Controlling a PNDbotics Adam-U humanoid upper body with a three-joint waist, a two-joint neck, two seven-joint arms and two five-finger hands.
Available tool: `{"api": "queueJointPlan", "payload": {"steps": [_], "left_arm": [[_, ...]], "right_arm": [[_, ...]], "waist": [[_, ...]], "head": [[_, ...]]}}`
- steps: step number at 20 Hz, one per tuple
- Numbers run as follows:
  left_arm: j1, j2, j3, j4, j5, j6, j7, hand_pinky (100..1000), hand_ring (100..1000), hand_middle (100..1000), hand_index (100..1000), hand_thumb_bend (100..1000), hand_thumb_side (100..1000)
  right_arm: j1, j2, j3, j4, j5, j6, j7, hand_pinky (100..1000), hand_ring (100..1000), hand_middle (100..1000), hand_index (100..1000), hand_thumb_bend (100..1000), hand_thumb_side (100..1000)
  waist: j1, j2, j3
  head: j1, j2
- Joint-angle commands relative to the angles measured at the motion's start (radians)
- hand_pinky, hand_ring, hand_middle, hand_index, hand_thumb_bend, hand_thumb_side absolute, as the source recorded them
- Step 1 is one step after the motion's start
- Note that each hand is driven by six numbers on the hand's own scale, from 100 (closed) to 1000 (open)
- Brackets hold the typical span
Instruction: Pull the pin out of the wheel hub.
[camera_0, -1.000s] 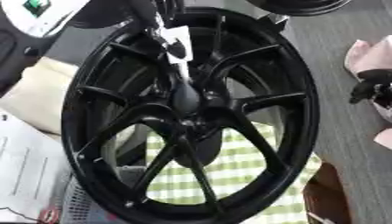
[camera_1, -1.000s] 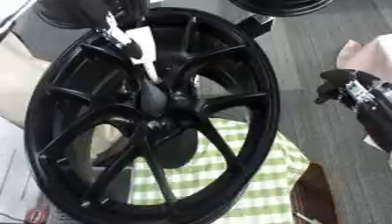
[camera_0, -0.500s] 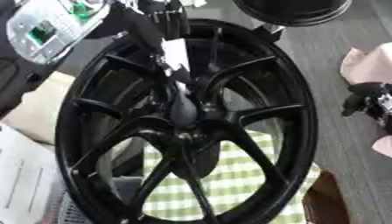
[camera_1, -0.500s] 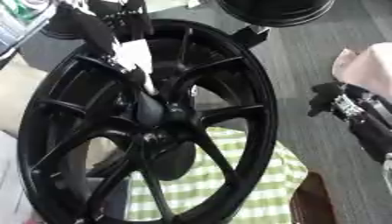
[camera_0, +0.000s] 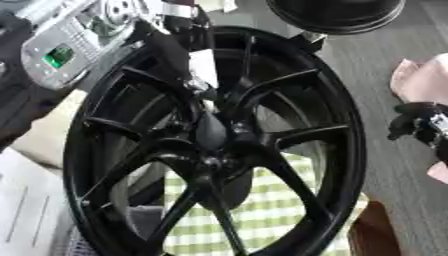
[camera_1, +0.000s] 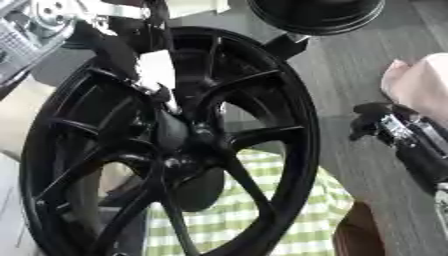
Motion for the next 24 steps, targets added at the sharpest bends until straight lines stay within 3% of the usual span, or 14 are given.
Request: {"api": "queueJointPlan", "payload": {"steps": [1,7,8,13,18,24], "left_arm": [[-0.019,0.022,0.019,-0.001,-0.010,0.149,-0.146,779,720,594,727,598,344],[-0.011,0.032,-0.002,-0.011,0.011,0.149,-0.146,749,664,518,649,391,287],[-0.010,0.032,-0.005,-0.009,0.013,0.150,-0.146,748,659,507,649,391,287],[-0.009,0.034,-0.024,-0.006,0.018,0.143,-0.146,740,630,469,496,260,266],[-0.012,0.059,0.007,-0.043,0.027,0.128,-0.146,741,617,454,422,252,256],[-0.014,0.102,0.129,-0.117,0.015,0.136,-0.146,726,592,411,376,308,201]], "right_arm": [[-0.002,-0.010,-0.008,-0.008,0.006,0.000,0.001,824,581,578,745,100,716],[-0.001,-0.009,-0.012,-0.007,0.008,0.000,-0.005,825,582,578,746,100,716],[-0.001,-0.008,-0.013,-0.008,0.008,0.001,-0.007,825,582,579,746,100,721],[0.000,-0.010,-0.014,-0.008,0.007,0.002,-0.011,825,582,579,746,100,717],[0.002,-0.011,-0.014,-0.008,0.006,0.001,-0.012,825,582,579,746,100,717],[0.004,-0.009,-0.016,-0.007,0.004,0.002,-0.012,825,583,580,747,100,717]], "waist": [[-0.006,-0.017,0.000],[-0.006,-0.014,0.002],[-0.006,-0.014,0.002],[-0.006,-0.014,0.002],[-0.005,-0.018,0.000],[-0.006,-0.024,-0.002]], "head": [[0.006,-0.014],[0.007,-0.013],[0.007,-0.013],[0.010,-0.010],[0.010,-0.005],[0.007,-0.004]]}}
